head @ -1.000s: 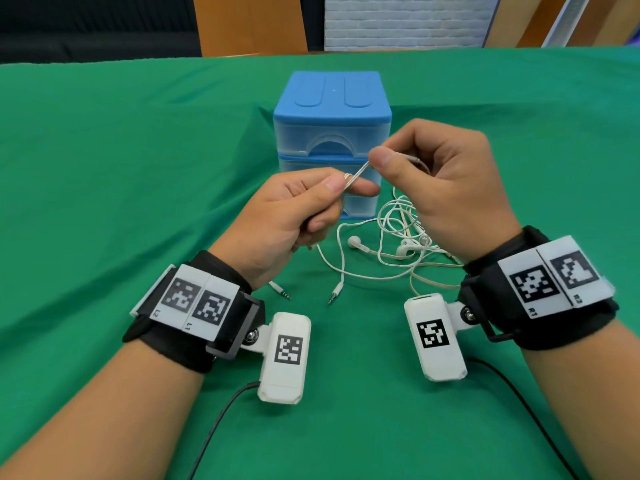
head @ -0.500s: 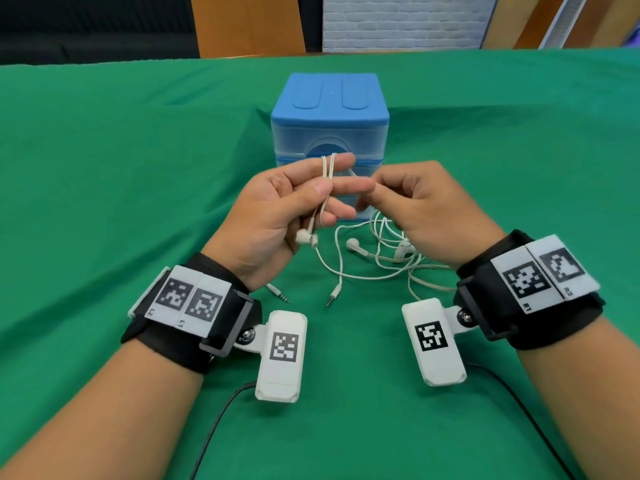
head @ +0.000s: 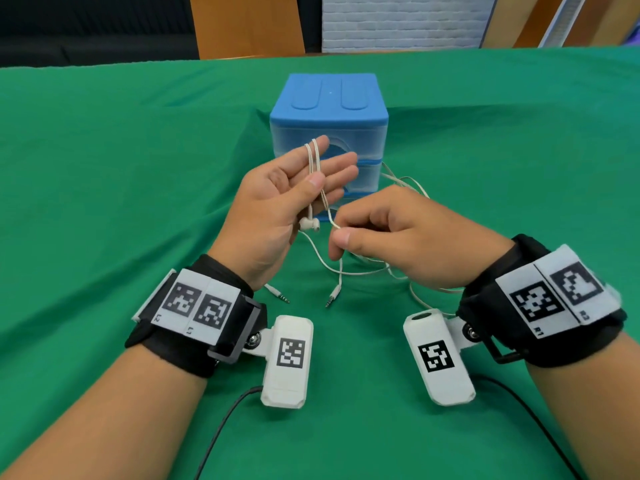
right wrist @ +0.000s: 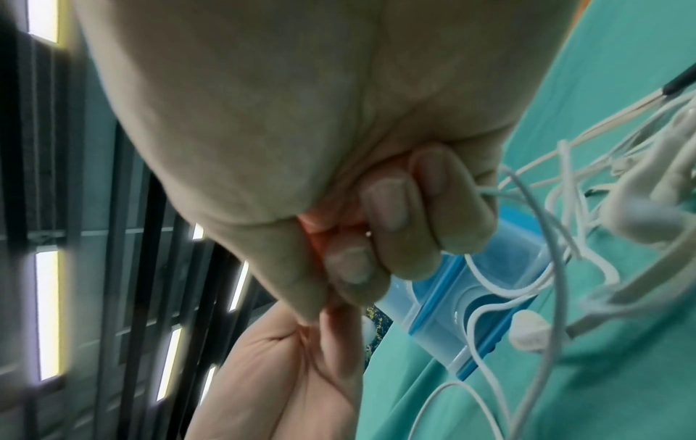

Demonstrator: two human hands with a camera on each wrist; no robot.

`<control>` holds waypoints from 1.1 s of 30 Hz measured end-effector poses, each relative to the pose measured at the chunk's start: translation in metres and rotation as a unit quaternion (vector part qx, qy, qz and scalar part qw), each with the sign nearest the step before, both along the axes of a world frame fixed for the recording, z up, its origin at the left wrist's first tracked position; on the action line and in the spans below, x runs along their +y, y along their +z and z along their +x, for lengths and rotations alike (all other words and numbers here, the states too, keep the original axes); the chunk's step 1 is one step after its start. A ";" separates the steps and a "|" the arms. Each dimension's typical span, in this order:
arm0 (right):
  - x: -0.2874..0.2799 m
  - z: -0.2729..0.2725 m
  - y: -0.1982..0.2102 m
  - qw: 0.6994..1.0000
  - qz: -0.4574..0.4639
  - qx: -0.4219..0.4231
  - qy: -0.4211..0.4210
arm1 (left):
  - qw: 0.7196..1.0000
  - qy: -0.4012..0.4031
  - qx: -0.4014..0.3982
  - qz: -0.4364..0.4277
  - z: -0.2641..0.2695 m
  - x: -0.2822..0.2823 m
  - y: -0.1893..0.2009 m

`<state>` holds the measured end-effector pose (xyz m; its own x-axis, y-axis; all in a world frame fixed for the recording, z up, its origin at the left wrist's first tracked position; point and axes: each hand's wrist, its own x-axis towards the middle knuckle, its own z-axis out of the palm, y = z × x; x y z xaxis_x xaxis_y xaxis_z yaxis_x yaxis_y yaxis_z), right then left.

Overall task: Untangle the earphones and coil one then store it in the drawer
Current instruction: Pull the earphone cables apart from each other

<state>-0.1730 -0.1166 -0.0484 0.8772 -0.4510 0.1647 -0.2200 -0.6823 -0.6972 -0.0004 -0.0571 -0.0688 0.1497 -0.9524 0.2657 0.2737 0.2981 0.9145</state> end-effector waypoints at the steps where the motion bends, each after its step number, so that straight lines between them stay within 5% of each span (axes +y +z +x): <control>1: -0.001 0.000 0.001 1.000 -0.012 -0.022 -0.007 | 0.999 -0.002 -0.032 0.000 0.000 0.000 0.000; 7: -0.011 -0.007 0.006 0.980 -0.074 -0.154 -0.105 | 0.989 -0.044 -0.144 0.004 0.001 -0.001 -0.002; 13: -0.021 -0.007 0.005 0.950 -0.093 -0.215 -0.205 | 0.980 -0.073 -0.183 0.030 0.000 0.001 -0.002; 17: -0.029 -0.008 -0.001 0.947 -0.068 -0.215 -0.228 | 0.987 -0.078 -0.140 0.027 -0.001 0.003 0.000; 28: -0.008 0.000 0.000 1.000 -0.007 -0.013 -0.019 | 0.990 0.033 0.133 0.010 0.007 0.000 0.009; 33: 0.006 0.003 0.006 0.997 -0.002 0.050 0.057 | 0.989 0.057 0.138 0.007 0.009 -0.002 0.006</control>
<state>-0.1697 -0.1109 -0.0428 0.9350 -0.3464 0.0766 -0.2080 -0.7102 -0.6725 0.0086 -0.0590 -0.0631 0.3213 -0.9286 0.1858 0.4790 0.3286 0.8140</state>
